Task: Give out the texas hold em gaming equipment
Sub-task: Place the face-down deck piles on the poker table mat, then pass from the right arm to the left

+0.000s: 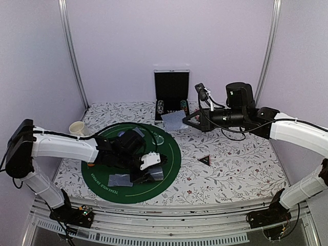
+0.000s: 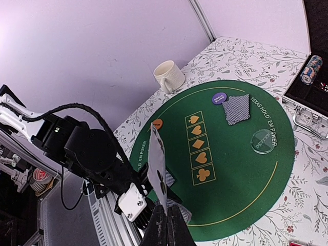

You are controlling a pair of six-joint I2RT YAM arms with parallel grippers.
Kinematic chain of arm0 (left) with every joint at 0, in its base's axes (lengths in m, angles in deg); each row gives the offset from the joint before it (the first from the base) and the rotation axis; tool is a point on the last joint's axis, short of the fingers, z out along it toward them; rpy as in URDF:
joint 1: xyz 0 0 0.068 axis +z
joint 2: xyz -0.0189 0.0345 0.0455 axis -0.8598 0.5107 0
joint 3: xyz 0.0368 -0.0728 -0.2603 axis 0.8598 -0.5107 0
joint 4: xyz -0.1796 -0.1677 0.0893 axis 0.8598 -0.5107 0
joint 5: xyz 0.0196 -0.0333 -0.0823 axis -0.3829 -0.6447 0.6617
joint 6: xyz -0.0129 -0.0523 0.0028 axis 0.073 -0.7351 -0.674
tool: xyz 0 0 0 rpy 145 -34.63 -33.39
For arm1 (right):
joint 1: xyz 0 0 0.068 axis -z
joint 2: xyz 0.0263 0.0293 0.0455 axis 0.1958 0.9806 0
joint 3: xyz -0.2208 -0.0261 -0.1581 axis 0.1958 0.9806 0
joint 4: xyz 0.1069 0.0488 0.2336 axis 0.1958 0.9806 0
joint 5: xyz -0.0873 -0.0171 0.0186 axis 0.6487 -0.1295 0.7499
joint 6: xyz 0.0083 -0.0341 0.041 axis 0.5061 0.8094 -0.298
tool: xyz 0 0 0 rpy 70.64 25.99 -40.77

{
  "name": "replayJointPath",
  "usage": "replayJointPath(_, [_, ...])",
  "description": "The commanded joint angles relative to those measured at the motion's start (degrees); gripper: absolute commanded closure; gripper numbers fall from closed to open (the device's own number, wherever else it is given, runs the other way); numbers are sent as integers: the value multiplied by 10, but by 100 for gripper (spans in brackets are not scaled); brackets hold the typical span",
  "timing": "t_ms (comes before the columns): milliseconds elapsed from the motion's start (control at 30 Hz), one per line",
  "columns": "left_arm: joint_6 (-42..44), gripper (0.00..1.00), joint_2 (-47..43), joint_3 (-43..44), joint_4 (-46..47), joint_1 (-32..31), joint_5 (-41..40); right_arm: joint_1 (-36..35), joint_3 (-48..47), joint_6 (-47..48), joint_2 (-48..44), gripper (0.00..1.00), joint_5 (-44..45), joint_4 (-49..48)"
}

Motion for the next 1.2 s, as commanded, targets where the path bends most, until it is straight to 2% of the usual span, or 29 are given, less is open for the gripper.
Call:
replayJointPath(0, [-19,49,49,15,83,-18,23,2,12,11,-25,98,13,3])
replayJointPath(100, [-27,48,93,18,116,-19,31,1,22,15,-33,98,13,4])
replayJointPath(267, [-31,46,150,28,119,-24,20,2,36,17,-43,98,15,10])
replayJointPath(367, [-30,39,150,23,121,-26,16,2,43,18,-51,98,20,12])
replayJointPath(600, [-24,13,118,12,121,-27,10,3,46,19,-58,98,28,14])
replayJointPath(667, [-22,3,98,7,121,-28,12,3,43,21,-58,98,31,17])
replayJointPath(967, [-2,2,-78,-29,154,-27,64,3,33,38,-68,98,27,22])
replayJointPath(1067, [-34,2,-167,-64,224,-25,108,2,36,49,-68,98,-24,-3])
replayJointPath(1167, [-132,2,-260,-112,342,-10,140,-12,44,59,-67,98,-80,-54])
